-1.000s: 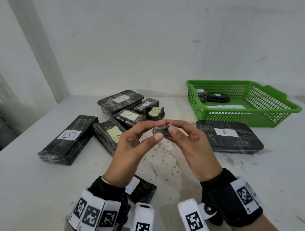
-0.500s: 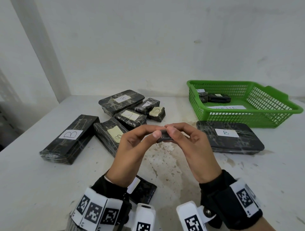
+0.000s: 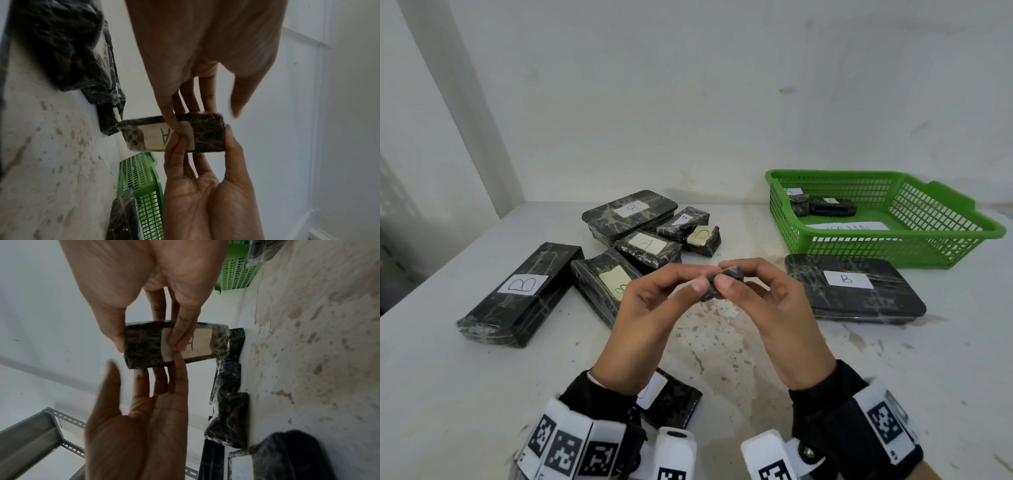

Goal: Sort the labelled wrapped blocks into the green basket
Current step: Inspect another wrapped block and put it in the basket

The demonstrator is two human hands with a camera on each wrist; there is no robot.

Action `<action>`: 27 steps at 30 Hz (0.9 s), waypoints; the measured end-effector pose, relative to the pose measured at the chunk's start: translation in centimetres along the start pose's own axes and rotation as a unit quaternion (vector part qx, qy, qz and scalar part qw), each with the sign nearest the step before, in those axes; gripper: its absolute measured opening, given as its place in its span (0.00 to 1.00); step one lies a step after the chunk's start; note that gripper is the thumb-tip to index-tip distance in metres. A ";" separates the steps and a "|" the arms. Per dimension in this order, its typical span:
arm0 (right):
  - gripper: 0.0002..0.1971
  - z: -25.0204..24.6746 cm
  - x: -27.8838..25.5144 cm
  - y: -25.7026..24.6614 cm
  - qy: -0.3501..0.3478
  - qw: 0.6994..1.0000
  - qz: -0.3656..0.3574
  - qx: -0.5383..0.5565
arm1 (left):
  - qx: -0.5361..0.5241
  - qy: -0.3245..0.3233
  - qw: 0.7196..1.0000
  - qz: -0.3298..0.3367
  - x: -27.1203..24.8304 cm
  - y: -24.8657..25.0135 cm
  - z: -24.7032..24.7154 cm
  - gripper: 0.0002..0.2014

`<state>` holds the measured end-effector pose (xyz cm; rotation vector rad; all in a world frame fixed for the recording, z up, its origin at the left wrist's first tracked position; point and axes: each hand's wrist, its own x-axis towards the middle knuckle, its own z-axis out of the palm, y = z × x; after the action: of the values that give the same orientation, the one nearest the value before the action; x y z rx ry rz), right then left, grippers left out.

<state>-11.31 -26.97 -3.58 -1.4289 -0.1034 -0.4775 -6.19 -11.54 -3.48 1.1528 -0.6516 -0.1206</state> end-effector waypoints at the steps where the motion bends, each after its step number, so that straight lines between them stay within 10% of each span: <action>1: 0.17 0.0 0.0 0.0 -0.001 1.000 0.001 -0.008 | 0.009 0.004 1.000 -0.001 0.0 -0.1 0.0 0.19; 15: 0.17 0.2 0.2 0.0 0.019 0.999 -0.012 -0.041 | 0.014 0.006 1.000 -0.012 0.0 -0.5 0.0 0.15; 27: 0.17 -2.6 1.6 0.5 0.060 0.991 0.060 -0.100 | -0.236 0.154 0.955 -0.090 1.1 0.5 -1.3 0.13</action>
<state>-10.24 -29.82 -3.90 -1.5890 0.1304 -0.4830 -4.76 -10.72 -2.89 0.7420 -0.2183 -0.2340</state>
